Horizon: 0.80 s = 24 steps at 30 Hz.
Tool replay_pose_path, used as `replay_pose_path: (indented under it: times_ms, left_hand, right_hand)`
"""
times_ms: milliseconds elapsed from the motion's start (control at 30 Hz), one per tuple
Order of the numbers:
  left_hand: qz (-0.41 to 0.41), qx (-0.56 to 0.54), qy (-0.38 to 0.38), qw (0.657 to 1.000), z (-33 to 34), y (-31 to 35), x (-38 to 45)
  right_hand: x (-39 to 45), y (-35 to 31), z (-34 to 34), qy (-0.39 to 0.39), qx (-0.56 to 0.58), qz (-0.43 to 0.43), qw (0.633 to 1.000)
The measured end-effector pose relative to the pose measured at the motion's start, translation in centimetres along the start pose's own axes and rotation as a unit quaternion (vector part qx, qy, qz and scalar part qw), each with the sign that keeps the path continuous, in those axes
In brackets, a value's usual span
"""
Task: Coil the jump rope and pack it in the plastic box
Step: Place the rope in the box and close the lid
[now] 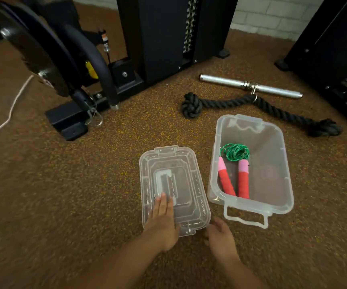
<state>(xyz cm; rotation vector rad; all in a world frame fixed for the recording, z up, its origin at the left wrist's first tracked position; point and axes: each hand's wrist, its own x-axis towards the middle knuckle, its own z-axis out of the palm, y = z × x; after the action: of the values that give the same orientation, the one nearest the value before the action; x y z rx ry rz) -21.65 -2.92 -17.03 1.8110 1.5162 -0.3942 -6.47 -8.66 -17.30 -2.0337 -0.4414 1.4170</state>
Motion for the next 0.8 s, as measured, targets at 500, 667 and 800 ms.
replay_pose_path:
  times_ms: [500,667,800]
  left_hand:
    - [-0.101,-0.516,-0.040,0.849,-8.1,4.6,-2.4]
    - [-0.105,-0.579,0.104,0.802,-9.2,2.6,-4.0]
    - [-0.155,-0.611,0.153,0.761,-11.2,0.7,-6.1]
  right_hand:
    - [-5.6,-4.0,4.1,-0.042,0.191,-0.135,0.971]
    - [-7.3,-4.9,4.3,-0.158,-0.008,-0.162,0.974]
    - [-7.8,-6.0,3.2,-0.172,-0.223,-0.184,0.942]
